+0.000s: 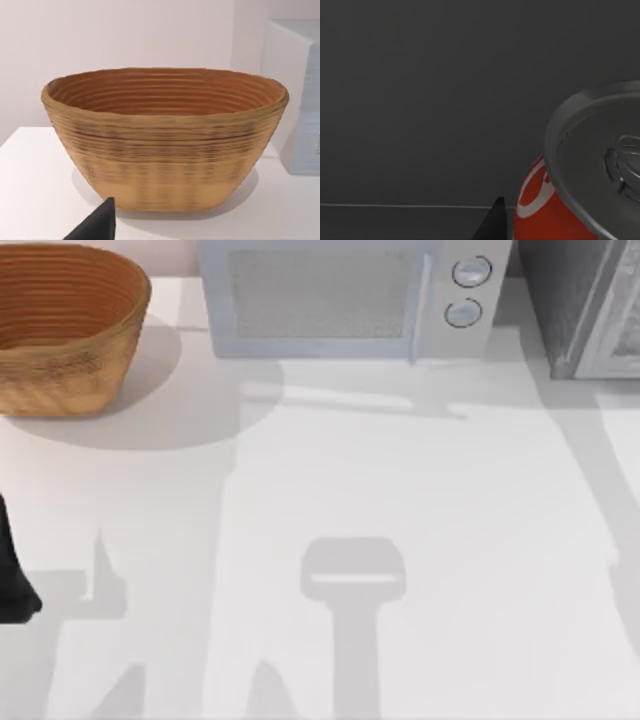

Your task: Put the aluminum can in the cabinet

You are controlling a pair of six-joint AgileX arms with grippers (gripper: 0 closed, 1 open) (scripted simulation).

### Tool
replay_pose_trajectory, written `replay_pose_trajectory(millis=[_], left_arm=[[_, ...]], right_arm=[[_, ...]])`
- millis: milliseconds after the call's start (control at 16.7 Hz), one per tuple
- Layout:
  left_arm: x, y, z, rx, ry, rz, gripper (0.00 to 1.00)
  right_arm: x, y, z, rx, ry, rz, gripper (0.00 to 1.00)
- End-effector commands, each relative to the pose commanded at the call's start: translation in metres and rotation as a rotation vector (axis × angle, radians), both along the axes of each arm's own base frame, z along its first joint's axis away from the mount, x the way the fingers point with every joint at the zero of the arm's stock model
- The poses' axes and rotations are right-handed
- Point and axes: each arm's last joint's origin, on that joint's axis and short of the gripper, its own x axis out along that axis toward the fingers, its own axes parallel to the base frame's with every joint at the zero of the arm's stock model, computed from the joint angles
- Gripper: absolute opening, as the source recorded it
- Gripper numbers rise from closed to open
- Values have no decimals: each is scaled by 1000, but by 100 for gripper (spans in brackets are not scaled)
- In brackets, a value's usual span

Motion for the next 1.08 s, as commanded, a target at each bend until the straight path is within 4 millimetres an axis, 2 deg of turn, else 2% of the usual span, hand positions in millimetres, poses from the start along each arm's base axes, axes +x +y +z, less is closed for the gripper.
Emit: replay_pose_trajectory(millis=[240,420,600,840,1080], left_arm=[[0,0,0,0,0,0,100],[0,0,0,0,0,0,100],[0,0,0,0,0,0,100],[0,0,0,0,0,0,100],[0,0,0,0,0,0,100]], right_arm=[[36,-3,9,8,-37,-3,0],[56,-7,5,10,-45,-5,0],[65,-9,1,11,-43,-5,0],[65,-9,1,11,-43,-5,0],[65,-9,1,11,-43,-5,30]])
